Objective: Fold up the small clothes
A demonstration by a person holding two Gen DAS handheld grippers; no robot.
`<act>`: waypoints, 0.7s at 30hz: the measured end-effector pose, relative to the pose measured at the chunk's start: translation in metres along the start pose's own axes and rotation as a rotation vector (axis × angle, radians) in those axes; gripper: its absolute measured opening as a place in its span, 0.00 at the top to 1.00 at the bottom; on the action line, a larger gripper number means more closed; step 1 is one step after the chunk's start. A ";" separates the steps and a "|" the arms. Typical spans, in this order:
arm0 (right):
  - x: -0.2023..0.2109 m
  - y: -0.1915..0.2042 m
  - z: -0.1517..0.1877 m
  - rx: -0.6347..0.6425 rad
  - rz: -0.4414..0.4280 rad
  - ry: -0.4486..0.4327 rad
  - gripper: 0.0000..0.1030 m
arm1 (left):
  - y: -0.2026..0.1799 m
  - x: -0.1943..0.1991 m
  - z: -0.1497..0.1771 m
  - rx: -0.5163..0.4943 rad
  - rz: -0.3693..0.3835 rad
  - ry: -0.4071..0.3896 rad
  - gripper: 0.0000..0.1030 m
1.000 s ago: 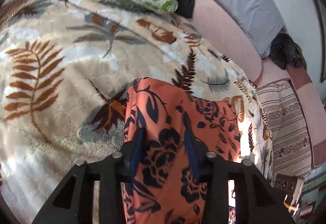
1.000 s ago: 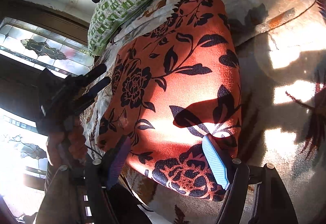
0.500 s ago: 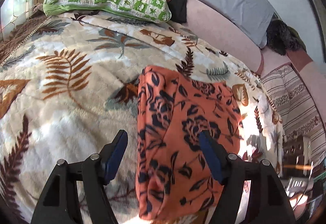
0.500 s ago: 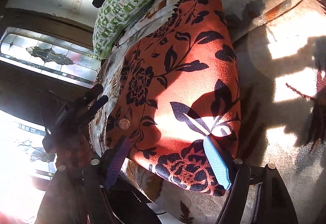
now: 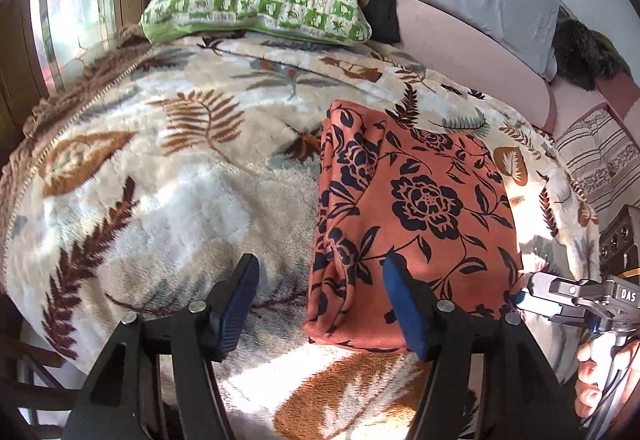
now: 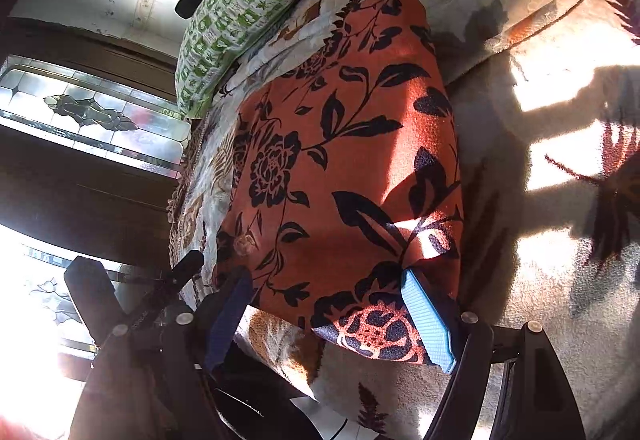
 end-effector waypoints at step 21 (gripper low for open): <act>0.042 -0.010 0.002 -0.020 0.013 -0.084 0.20 | -0.014 0.013 -0.010 -0.090 -0.053 -0.029 0.26</act>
Point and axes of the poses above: each gripper's, at about its wrist camera, not at the fingertips, and x roughly against the way its jaws point, y to its left, z to its underside, the point moved 9 cm from there along -x, roughly the way its jaws point, and after that the axes turned 13 degrees about -y, right-handed, at the moved point
